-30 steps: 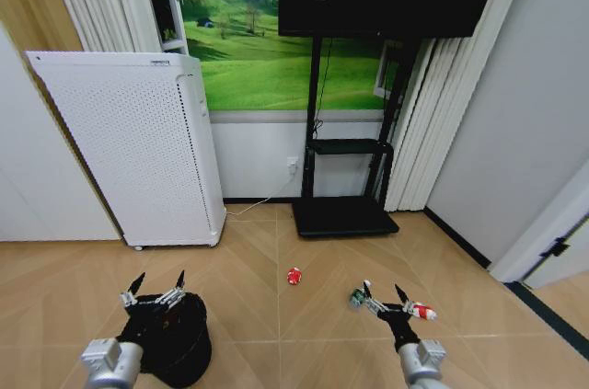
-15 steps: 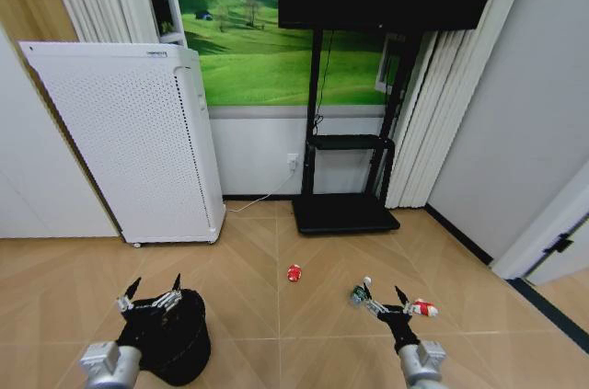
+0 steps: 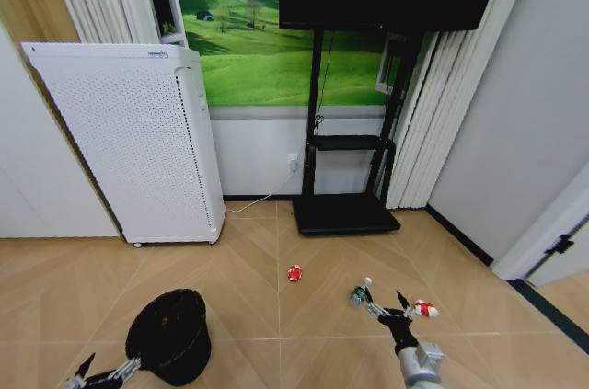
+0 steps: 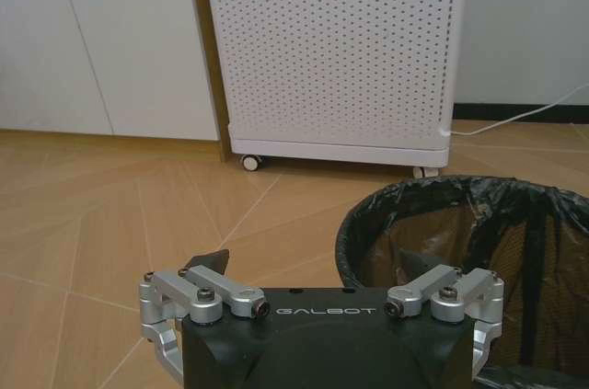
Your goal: Pick up the trash bin and place the garbage on the floor into it.
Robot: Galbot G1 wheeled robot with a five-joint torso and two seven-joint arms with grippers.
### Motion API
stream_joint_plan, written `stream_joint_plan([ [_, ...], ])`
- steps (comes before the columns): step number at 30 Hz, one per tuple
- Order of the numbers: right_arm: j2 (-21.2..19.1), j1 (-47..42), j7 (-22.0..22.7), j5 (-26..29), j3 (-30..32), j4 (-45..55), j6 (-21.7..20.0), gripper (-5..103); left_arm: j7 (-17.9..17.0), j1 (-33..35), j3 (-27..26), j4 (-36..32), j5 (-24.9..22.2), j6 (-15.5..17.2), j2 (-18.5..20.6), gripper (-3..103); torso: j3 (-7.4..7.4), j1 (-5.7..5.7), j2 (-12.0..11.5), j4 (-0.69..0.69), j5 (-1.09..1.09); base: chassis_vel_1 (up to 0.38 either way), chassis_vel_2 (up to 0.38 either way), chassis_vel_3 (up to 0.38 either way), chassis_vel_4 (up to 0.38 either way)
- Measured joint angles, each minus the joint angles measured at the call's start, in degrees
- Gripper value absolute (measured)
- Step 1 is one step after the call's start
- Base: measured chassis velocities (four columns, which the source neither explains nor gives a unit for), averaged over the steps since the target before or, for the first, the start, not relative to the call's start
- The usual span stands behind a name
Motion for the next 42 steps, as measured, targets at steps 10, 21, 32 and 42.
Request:
stream_joint_plan([
  [10, -1.2, 1.7, -0.3, -0.3, 0.5, -3.1, 0.4, 100, -0.8, -6.4, -0.8, -1.0, -3.1, 11.0, 2.6, 100, 0.0, 0.03, 0.2, -0.01, 0.01, 0.0, 0.0, 0.0, 0.0],
  [21, -2.1, 3.1, -0.6, -1.1, 0.7, -6.6, 1.3, 100, 1.0, -12.1, 2.1, 2.2, -3.8, 24.1, 6.7, 100, 0.0, 0.05, 0.3, -0.01, 0.0, 0.0, 0.0, 0.0, 0.0],
  [32, -2.6, 4.3, -0.6, -1.1, 0.5, -10.4, 2.5, 100, -1.4, -13.1, 2.9, 2.9, -3.7, 30.8, 7.0, 100, 0.02, 0.05, 0.3, 0.0, 0.01, 0.0, 0.0, 0.0, 0.0],
  [42, -2.9, 4.5, -0.6, -1.0, 0.5, -11.7, 3.1, 100, -1.8, -15.2, 3.7, 6.0, -3.7, 31.5, 6.7, 100, 0.06, 0.06, 0.3, -0.01, 0.0, 0.0, 0.0, 0.0, 0.0],
])
